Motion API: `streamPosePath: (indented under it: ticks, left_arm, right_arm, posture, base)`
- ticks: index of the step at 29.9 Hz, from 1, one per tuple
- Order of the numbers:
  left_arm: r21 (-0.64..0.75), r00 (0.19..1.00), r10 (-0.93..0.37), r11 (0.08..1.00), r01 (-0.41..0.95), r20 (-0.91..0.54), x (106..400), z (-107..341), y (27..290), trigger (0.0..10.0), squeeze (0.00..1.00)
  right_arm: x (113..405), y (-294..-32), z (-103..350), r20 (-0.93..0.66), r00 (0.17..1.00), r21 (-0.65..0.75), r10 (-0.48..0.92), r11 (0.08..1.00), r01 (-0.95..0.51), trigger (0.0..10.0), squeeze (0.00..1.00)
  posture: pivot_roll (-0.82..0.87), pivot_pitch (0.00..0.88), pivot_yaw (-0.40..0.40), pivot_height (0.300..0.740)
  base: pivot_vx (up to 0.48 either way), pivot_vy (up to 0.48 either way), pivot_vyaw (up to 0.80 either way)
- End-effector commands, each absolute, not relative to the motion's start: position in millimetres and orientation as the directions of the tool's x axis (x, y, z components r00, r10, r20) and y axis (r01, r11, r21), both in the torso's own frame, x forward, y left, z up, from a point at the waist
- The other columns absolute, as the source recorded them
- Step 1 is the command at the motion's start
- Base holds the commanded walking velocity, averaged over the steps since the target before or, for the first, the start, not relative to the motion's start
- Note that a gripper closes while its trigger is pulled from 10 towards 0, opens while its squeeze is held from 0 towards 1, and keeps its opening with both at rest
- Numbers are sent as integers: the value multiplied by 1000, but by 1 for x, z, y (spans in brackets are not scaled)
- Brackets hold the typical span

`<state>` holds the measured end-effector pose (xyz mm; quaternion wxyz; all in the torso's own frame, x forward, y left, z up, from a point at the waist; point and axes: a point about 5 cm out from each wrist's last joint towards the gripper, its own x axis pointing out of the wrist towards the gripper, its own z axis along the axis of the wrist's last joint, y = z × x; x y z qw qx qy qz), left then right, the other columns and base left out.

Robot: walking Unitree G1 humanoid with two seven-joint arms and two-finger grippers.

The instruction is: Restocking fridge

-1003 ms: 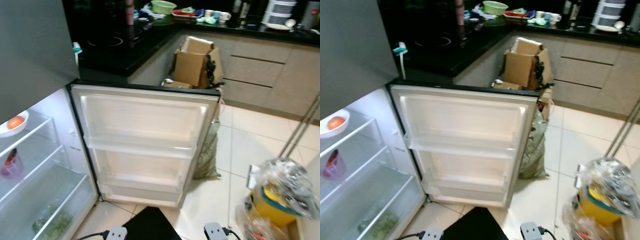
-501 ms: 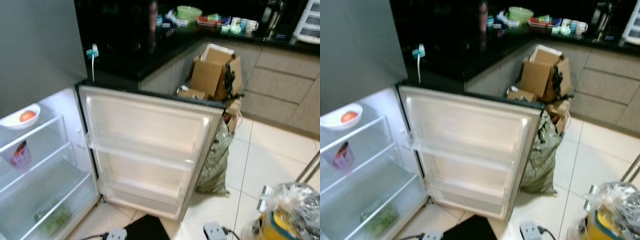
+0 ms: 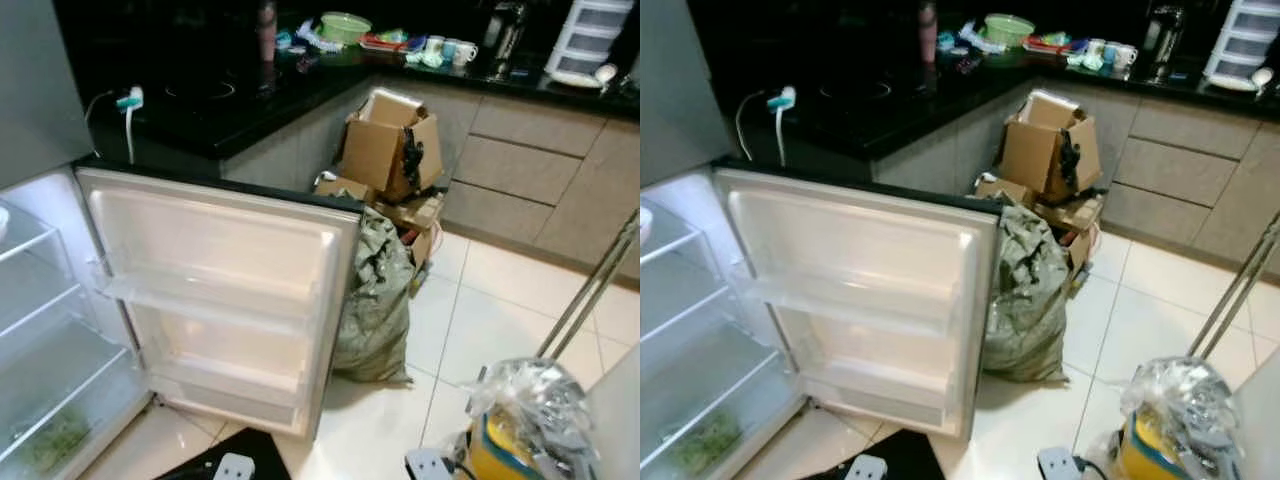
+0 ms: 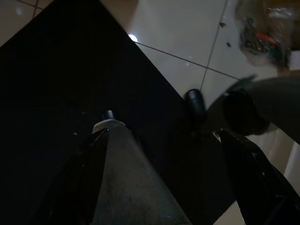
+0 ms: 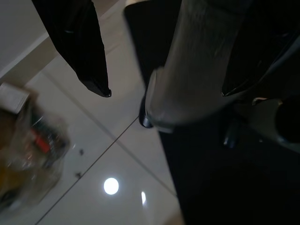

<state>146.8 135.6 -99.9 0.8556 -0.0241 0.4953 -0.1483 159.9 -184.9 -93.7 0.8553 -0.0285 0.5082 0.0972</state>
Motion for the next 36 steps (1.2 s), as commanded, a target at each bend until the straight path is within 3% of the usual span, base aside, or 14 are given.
streamPosePath:
  ticks: [1, 36]
  left_arm:
    - [-202, 451, -282, 955, 218, -847, 143, -102, 134, 10000, 0]
    - [-208, 457, -286, 954, 214, -842, 144, -101, 133, 10000, 0]
  right_arm:
    - [164, -186, -91, -861, 485, 52, 152, 976, -214, 10000, 0]
    - [164, -185, -91, -857, 487, 66, 168, 973, -219, 10000, 0]
  posture:
    - [-48, 0, -9, 740]
    - [-51, 0, -9, 740]
  base:
    - [0, 0, 775]
    - [0, 0, 735]
